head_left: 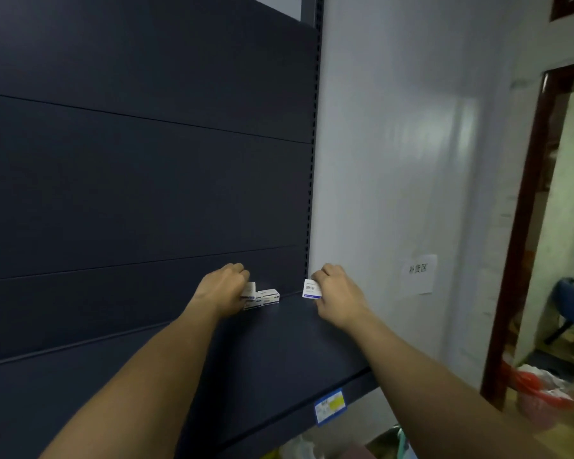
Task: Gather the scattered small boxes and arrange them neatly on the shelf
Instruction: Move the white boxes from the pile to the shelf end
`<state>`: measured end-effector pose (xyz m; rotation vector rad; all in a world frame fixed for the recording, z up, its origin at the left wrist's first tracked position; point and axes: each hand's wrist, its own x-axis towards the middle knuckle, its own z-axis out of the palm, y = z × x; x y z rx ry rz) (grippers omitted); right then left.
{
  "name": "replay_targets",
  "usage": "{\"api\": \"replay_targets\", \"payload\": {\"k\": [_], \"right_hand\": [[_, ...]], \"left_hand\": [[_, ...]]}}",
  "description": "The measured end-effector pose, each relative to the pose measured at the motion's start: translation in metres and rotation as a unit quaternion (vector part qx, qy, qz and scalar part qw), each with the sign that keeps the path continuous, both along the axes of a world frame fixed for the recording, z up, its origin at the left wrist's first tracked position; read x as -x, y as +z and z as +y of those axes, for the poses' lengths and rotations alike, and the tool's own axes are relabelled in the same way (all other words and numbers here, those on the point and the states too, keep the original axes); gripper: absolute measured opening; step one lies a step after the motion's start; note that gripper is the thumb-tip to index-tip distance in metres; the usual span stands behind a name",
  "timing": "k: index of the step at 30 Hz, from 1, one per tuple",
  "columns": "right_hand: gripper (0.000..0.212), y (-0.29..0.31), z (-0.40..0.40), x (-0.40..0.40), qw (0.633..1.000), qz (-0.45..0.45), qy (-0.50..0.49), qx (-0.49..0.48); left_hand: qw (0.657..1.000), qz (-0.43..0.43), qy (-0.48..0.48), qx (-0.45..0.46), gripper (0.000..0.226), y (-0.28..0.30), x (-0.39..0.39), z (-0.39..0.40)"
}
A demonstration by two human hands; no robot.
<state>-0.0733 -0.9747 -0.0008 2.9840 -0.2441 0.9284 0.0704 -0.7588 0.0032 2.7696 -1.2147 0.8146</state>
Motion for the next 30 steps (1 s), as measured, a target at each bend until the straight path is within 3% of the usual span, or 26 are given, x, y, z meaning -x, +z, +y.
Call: {"api": "replay_targets", "payload": {"k": [15, 30], "right_hand": [[0.041, -0.037, -0.042, -0.094, 0.987, -0.007, 0.151, -0.047], [0.044, -0.091, -0.053, -0.156, 0.956, -0.025, 0.278, -0.095]], "left_hand": [[0.992, 0.039, 0.102, 0.066, 0.038, -0.03, -0.032, -0.034], [0.982, 0.061, 0.087, 0.157, 0.038, -0.093, -0.033, -0.077]]}}
